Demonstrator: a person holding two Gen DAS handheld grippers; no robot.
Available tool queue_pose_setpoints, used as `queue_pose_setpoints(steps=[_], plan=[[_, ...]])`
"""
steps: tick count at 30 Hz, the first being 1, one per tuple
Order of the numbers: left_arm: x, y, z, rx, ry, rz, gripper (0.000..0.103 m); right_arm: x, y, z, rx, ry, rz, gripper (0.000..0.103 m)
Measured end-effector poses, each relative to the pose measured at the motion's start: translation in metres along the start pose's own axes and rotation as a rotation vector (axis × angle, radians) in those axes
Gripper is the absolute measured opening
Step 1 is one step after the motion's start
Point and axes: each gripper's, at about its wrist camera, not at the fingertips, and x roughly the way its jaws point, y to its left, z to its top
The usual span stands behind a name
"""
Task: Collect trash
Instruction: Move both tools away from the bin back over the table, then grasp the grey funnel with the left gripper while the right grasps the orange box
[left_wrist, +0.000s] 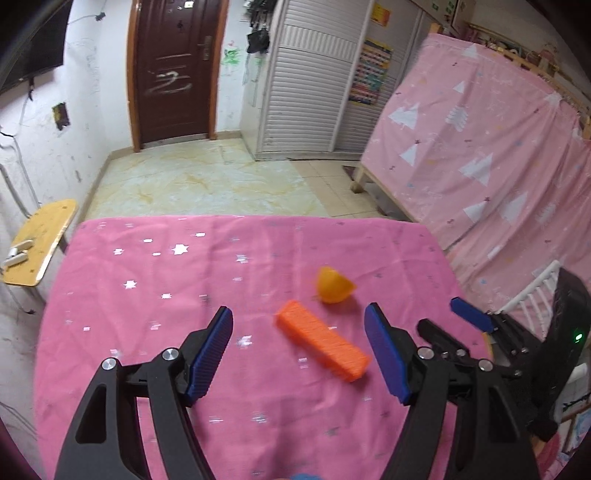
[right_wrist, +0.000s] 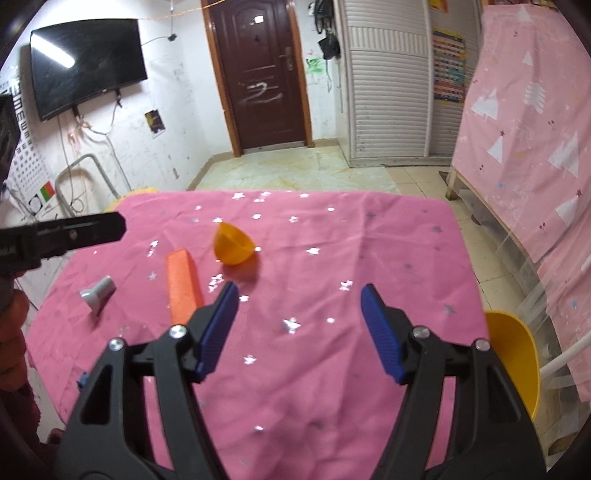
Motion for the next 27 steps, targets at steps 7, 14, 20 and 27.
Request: queue_pose_setpoints(steps=[7, 14, 20, 27], plan=[[0.008, 0.035, -0.014, -0.002, 0.041, 0.084, 0.066, 0.01, 0.026, 0.004, -0.045, 0.018, 0.021, 0.066], [0.011, 0.063, -0.03, -0.013, 0.066, 0.1, 0.066, 0.025, 0.051, 0.006, -0.091, 0.052, 0.044, 0.066], [0.016, 0.071, -0.041, 0.008, 0.088, 0.124, 0.066, 0.036, 0.068, 0.007, -0.125, 0.075, 0.062, 0.07], [0.02, 0.071, -0.055, 0.042, 0.114, 0.1, 0.055, 0.044, 0.077, 0.007, -0.145, 0.096, 0.065, 0.07]])
